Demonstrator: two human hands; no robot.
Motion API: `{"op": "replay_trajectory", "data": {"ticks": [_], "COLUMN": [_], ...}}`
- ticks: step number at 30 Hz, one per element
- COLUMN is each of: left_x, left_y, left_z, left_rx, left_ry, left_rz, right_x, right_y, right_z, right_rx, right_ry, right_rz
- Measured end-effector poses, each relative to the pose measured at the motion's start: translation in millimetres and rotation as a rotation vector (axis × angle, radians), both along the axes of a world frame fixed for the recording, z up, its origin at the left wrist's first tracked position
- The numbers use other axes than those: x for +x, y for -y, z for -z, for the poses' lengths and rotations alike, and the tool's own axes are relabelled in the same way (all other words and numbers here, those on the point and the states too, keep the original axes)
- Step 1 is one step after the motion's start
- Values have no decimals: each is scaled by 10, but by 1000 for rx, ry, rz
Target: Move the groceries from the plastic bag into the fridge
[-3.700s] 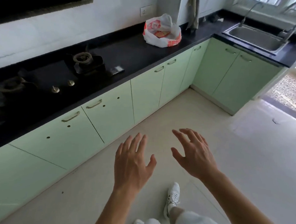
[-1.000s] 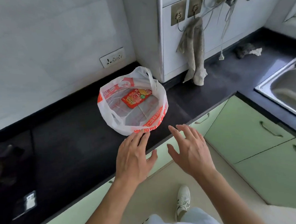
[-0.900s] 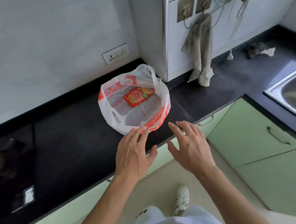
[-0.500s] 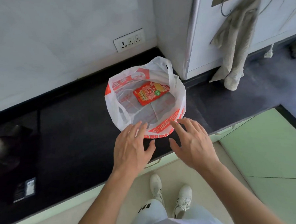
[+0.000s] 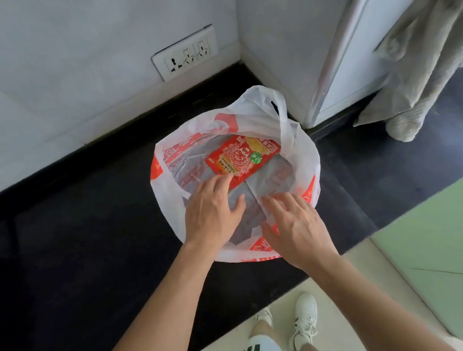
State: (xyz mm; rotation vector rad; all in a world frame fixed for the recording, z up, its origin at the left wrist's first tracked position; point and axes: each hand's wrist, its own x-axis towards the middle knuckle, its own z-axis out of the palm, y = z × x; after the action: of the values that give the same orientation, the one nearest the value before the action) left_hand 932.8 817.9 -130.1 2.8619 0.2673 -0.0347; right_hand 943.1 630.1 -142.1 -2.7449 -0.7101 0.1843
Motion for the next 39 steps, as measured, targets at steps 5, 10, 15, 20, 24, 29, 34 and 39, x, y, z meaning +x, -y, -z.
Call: {"op": "replay_trajectory", "data": {"ticks": [5, 10, 15, 20, 24, 29, 34, 39], "left_x": [678, 1108, 1307, 1379, 1422, 1378, 1137, 742], "left_y": [-265, -423, -483, -462, -468, -492, -441, -280], "left_z": [179, 322, 391, 394, 377, 331, 215, 26], "left_rx": [40, 31, -39, -70, -203, -365, -679, -837], "left_ry": [17, -34, -57, -77, -141, -266, -296, -260], "left_rz": [44, 87, 108, 104, 67, -32, -168, -285], "right_x": [308, 548, 661, 693, 676, 643, 522, 329], "right_y": [-312, -519, -720, -849, -866, -810, -677, -477], "right_z": [137, 206, 255, 311, 310, 288, 204, 10], "right_rx": [-34, -43, 23, 41, 86, 124, 168, 220], "right_ry": [-65, -158, -203, -237, -252, -278, -317, -415], "right_rz": [87, 173, 299, 427, 471, 464, 447, 435]}}
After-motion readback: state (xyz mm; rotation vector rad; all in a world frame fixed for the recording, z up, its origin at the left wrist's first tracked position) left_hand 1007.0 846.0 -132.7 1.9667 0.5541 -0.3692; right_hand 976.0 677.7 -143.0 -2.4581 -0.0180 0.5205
